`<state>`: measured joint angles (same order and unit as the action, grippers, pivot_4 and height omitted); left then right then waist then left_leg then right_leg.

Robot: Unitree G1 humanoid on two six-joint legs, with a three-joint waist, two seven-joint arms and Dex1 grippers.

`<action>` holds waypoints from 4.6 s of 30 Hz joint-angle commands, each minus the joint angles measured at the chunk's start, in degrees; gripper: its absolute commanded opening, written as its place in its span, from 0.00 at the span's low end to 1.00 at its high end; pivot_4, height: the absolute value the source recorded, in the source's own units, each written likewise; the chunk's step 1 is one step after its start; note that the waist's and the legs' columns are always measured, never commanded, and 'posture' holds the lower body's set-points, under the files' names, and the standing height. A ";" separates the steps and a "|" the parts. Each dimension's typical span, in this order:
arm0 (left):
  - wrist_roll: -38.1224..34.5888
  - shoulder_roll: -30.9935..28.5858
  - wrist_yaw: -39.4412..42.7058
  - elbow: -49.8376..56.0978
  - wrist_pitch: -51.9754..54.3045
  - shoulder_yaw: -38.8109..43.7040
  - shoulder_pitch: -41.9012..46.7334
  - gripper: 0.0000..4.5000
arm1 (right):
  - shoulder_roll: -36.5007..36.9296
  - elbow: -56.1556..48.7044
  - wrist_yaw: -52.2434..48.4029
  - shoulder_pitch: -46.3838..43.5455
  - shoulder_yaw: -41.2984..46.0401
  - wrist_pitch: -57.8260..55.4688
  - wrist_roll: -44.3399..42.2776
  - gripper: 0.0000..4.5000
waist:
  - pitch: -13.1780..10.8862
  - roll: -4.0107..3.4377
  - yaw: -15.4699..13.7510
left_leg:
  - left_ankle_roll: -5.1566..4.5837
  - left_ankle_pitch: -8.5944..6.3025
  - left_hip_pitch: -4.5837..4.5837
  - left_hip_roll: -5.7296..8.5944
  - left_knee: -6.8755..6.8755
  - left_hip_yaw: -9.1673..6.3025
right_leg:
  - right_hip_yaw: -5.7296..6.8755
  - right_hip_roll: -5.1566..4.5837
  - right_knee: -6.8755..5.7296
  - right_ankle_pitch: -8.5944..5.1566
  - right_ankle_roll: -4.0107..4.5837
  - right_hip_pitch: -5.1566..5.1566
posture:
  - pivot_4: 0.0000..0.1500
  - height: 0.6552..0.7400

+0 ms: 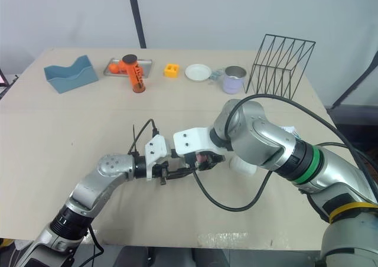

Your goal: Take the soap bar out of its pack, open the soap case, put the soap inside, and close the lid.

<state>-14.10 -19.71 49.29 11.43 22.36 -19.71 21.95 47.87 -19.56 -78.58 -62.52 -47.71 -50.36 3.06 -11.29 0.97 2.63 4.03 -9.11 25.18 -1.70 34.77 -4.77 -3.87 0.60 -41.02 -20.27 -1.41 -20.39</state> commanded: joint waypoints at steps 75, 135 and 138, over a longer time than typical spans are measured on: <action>-11.43 -9.05 23.63 -4.61 -18.59 11.51 -7.75 0.45 | 8.90 25.56 2.70 73.92 74.56 43.27 -26.94 0.99 | 0.10 -0.10 0.12 | -0.06 -0.05 -1.07 0.05 -0.24 0.38 | -0.44 0.05 0.31 -0.32 -0.48 1.10 | 1.00 1.00; -6.97 -6.04 21.49 -8.23 -22.99 8.24 -6.23 0.45 | 14.55 4.19 14.23 34.17 30.97 -0.03 -12.22 0.40 | 0.07 -0.07 -0.02 | -0.09 -0.07 -0.84 0.06 -0.22 0.20 | -0.30 -0.01 0.44 -0.15 -0.25 0.98 | 1.00 1.00; -6.88 -6.05 21.35 -8.01 -22.85 8.10 -6.30 0.45 | 14.69 3.85 14.09 34.08 30.66 -0.08 -12.05 0.40 | 0.07 -0.07 0.00 | -0.09 -0.07 -0.84 0.06 -0.22 0.19 | -0.30 -0.01 0.44 -0.16 -0.26 0.98 | 1.00 1.00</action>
<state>-20.38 -25.81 70.57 1.21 -0.06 -11.55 15.00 61.88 -14.55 -64.01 -27.87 -16.98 -50.36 -9.61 -11.21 0.90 2.63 3.94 -9.18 24.33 -1.65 34.55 -4.58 -4.16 0.60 -40.58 -20.43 -1.66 -19.41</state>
